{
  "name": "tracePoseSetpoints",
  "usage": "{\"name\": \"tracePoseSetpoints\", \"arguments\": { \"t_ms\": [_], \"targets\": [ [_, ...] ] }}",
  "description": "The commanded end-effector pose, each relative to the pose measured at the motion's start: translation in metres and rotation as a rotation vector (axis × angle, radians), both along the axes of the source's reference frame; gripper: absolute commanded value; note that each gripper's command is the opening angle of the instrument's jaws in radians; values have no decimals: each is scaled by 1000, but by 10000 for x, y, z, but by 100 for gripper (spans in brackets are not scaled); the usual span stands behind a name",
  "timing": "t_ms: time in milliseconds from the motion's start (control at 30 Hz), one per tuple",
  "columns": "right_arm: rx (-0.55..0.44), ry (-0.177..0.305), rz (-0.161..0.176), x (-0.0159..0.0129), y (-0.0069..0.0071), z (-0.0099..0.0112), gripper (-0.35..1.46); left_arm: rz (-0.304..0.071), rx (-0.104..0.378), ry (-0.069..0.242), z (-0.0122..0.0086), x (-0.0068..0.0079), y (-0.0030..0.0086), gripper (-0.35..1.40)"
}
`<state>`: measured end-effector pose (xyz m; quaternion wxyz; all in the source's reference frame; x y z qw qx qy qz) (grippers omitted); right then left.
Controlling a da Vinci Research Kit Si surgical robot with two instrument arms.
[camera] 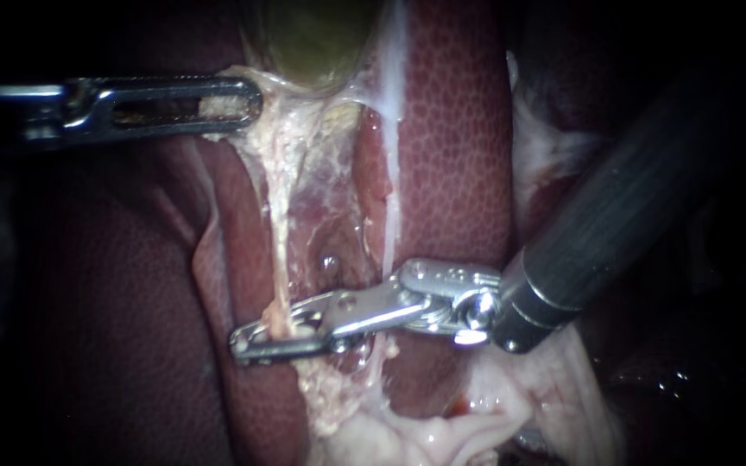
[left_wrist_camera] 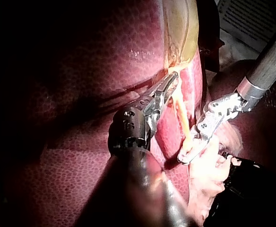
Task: Clipping first clip left tube
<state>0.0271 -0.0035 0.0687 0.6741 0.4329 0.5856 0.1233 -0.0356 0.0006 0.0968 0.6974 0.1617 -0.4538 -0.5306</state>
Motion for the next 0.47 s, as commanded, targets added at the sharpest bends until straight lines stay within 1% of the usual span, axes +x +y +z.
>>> {"name": "tracePoseSetpoints", "arguments": {
  "t_ms": [33,467],
  "targets": [
    [1,0,0,0,0,0,-35,0,0,0,0,0,0,-35],
    [1,0,0,-1,0,2,-35,0,0,0,0,1,0,-35]
  ]
}}
